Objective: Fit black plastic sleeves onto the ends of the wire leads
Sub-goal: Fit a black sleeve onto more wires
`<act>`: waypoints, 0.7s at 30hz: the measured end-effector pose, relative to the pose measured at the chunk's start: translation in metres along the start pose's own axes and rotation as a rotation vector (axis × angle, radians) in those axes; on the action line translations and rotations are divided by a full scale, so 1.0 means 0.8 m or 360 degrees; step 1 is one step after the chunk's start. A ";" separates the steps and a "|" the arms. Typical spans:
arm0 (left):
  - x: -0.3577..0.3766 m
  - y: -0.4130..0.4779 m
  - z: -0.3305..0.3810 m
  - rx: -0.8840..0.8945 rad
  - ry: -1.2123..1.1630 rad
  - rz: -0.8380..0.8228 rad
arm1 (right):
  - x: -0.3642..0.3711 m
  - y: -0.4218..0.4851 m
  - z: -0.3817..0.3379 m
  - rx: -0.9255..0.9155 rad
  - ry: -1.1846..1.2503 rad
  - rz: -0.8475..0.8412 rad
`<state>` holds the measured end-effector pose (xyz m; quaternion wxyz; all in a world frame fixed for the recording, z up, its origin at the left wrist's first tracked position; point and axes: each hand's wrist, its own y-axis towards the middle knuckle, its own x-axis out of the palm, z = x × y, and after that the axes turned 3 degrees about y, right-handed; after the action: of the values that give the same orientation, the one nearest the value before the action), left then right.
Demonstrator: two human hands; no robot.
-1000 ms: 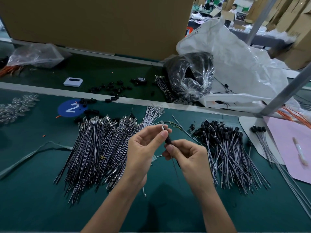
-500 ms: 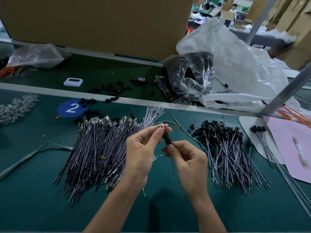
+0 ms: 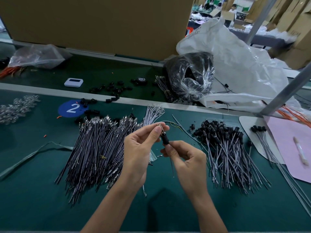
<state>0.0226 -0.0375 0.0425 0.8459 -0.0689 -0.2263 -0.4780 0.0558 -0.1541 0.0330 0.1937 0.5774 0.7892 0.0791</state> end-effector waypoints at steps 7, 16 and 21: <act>0.001 -0.004 -0.003 0.0140 0.0156 0.0060 | 0.001 0.000 -0.001 0.0005 0.0110 -0.0092; -0.004 -0.004 -0.002 0.0217 0.0185 0.0018 | 0.002 -0.003 0.001 -0.0014 0.0125 -0.0105; -0.010 -0.007 -0.008 0.0069 0.0133 -0.0138 | -0.001 0.003 -0.003 -0.0128 0.0038 -0.0011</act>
<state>0.0161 -0.0366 0.0323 0.8344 -0.0207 -0.2038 -0.5117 0.0575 -0.1536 0.0362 0.2074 0.5654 0.7897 0.1170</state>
